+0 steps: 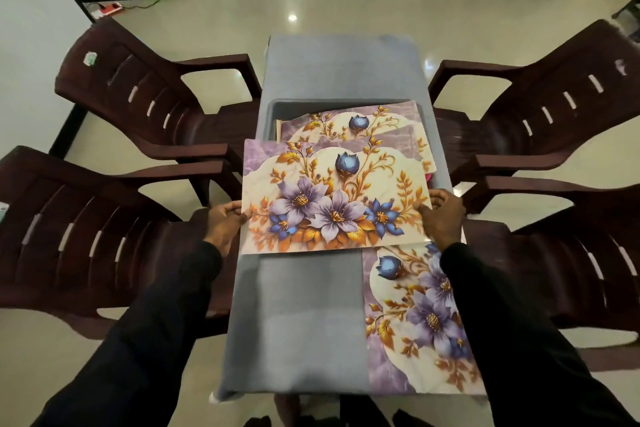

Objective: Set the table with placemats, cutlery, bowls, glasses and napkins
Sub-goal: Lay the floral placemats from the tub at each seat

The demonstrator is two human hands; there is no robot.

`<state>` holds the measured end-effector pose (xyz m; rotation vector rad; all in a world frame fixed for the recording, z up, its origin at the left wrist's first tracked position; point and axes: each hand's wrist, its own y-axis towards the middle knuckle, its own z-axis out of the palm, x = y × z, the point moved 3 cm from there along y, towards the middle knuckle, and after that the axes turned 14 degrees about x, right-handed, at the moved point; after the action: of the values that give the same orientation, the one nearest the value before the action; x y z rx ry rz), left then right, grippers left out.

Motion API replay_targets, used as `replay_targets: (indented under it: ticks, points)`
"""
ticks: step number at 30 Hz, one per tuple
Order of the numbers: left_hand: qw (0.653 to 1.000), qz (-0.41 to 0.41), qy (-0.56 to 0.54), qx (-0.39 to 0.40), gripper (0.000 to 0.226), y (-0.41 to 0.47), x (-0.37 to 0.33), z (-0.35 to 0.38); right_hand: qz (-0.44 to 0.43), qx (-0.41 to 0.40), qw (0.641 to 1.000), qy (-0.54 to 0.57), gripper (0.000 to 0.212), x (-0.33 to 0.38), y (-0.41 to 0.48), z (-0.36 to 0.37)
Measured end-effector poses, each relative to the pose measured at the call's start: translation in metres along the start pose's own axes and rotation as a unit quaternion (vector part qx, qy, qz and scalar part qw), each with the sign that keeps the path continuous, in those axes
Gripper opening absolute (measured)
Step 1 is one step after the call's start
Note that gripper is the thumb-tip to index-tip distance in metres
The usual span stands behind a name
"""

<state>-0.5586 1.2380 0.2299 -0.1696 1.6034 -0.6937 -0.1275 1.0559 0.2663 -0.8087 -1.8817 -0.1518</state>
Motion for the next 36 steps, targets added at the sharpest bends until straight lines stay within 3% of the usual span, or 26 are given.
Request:
replay_targets:
  ticks: [14,21,25,29,33,36]
  points:
    - [0.998,-0.038,0.032,0.030,0.020,-0.126,0.123,-0.052,0.068,0.000,0.997,-0.042,0.031,-0.068,-0.139,0.043]
    - [0.993,-0.072,0.071,0.062,0.023,-0.153,0.167,-0.043,0.094,-0.001,0.989,-0.112,0.025,-0.103,-0.165,0.054]
    - [0.991,-0.064,0.093,0.071,0.036,-0.163,0.179,-0.043,0.112,0.002,0.979,-0.169,0.032,-0.119,-0.164,0.057]
    - [0.986,-0.043,0.140,0.077,0.035,-0.171,0.177,-0.039,0.094,-0.006,0.963,-0.252,0.043,-0.119,-0.167,0.064]
    - [0.979,-0.008,0.196,0.055,0.014,-0.173,0.176,-0.041,0.075,0.014,0.967,-0.242,0.044,-0.103,-0.183,0.100]
    - [0.971,-0.003,0.233,0.062,0.018,-0.174,0.176,-0.038,0.045,0.058,0.960,-0.270,0.052,-0.095,-0.198,0.144]
